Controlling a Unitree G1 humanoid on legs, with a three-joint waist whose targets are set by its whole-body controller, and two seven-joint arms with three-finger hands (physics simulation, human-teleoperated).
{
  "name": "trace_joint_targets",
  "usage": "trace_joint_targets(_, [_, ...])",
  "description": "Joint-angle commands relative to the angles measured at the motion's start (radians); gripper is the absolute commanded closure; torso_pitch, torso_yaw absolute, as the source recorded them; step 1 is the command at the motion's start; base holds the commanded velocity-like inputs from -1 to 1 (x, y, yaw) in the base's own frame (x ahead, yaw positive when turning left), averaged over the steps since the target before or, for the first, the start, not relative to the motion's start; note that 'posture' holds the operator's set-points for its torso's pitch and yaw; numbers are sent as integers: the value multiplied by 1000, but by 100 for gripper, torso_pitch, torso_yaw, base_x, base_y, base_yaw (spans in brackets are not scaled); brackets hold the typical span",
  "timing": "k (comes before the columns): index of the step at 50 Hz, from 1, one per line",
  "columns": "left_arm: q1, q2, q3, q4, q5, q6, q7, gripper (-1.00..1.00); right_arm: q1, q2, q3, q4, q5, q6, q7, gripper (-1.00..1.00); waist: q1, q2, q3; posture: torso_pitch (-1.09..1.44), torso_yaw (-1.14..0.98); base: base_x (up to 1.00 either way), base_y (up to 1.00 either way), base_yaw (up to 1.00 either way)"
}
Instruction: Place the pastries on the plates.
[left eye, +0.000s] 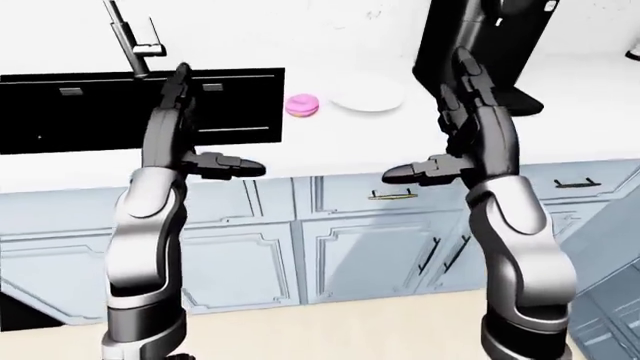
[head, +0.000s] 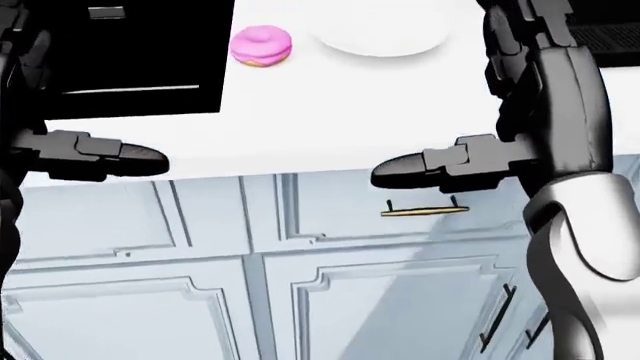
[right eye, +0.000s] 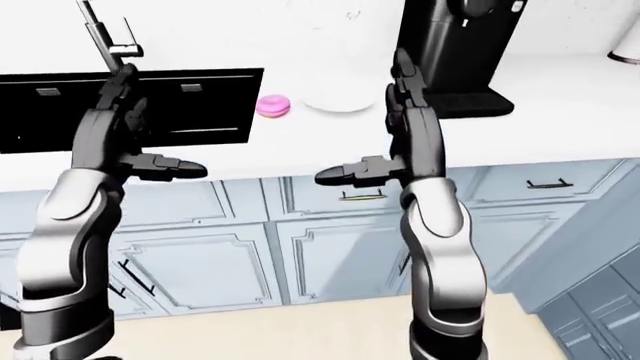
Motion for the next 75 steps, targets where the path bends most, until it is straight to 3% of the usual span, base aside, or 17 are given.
trace_joint_targets(1, [-17, 3, -2, -23, 0, -21, 0, -100, -14, -6, -12, -10, 3, -23, -10, -100, -8, -13, -19, 0, 0, 34, 0, 0])
trace_joint_targets(3, [-13, 1, -2, -25, 3, -20, -1, -100, -11, -4, -14, -7, 9, -25, -16, -100, -16, -10, 17, 0, 0, 21, 0, 0])
trace_joint_targets(6, [-5, -1, -4, -24, 7, -23, -3, -100, -4, -5, -14, -16, 16, -20, -22, -100, -20, -29, -9, 0, 0, 9, 0, 0])
trace_joint_targets(10, [-2, -2, -5, -20, 15, -28, -2, -100, 4, -9, -18, -33, 24, -11, -27, -100, -25, -23, 15, 0, 0, 2, 0, 0])
trace_joint_targets(13, [-2, -3, -4, -22, 17, -27, -3, -100, 10, -11, -20, -41, 28, -8, -29, -100, -25, 7, 13, 0, 0, 0, 0, 0])
trace_joint_targets(15, [-2, -5, -5, -21, 19, -28, -3, -100, 9, -9, -18, -37, 28, -12, -31, -100, -16, 68, -8, 0, 0, 0, 0, 0])
trace_joint_targets(16, [-2, -5, -6, -20, 19, -29, -4, -100, 9, -8, -17, -32, 27, -17, -31, -100, -30, 32, -7, 0, 0, 0, 0, 0])
trace_joint_targets(20, [2, -5, -5, -26, 23, -27, -5, -100, 8, -9, -20, -28, 37, -12, -36, -100, -15, 50, -25, 0, 0, 0, -10, 0])
trace_joint_targets(25, [8, -6, -3, -30, 24, -28, -8, -100, 9, -15, -13, -28, 27, -21, -34, -100, -7, 93, -4, 0, 0, 0, -38, 0])
trace_joint_targets(31, [13, -5, -2, -39, 25, -25, -10, -100, 9, -6, -10, -25, 19, -29, -34, -100, 15, -45, 0, 0, 0, 0, 0, 0])
trace_joint_targets(37, [7, -8, -5, -28, 28, -30, -9, -100, 0, -7, -14, -17, 23, -26, -35, -100, 2, 15, -10, 0, 0, 0, 0, 0])
trace_joint_targets(40, [4, -9, -6, -28, 29, -30, -9, -100, -8, -12, -11, -19, 19, -16, -32, -100, -11, 17, -15, 0, 0, 0, 0, 0])
trace_joint_targets(41, [4, -10, -7, -30, 28, -29, -10, -100, -8, -12, -10, -16, 17, -19, -32, -100, -12, 19, -44, 0, 0, 20, 0, 0])
trace_joint_targets(43, [5, -9, -6, -34, 28, -26, -11, -100, -5, -12, -10, -14, 14, -23, -30, -100, -18, 25, 1, 0, 0, 25, 0, 0])
trace_joint_targets(48, [14, -13, -9, -38, 31, -29, -11, -100, 15, -7, -13, -29, 20, -28, -27, -100, -18, 52, 26, 0, 0, 41, 0, 0])
trace_joint_targets(54, [19, -13, -6, -43, 32, -28, -14, -100, 20, -8, -18, -44, 28, -21, -35, -100, -16, 5, -8, 0, 0, 10, 0, 0])
trace_joint_targets(75, [-115, -8, -55, 139, 78, -63, -54, -100, 10, -13, -22, -40, 37, -13, -39, -100, -19, 15, -8, 0, 0, 0, 0, 0])
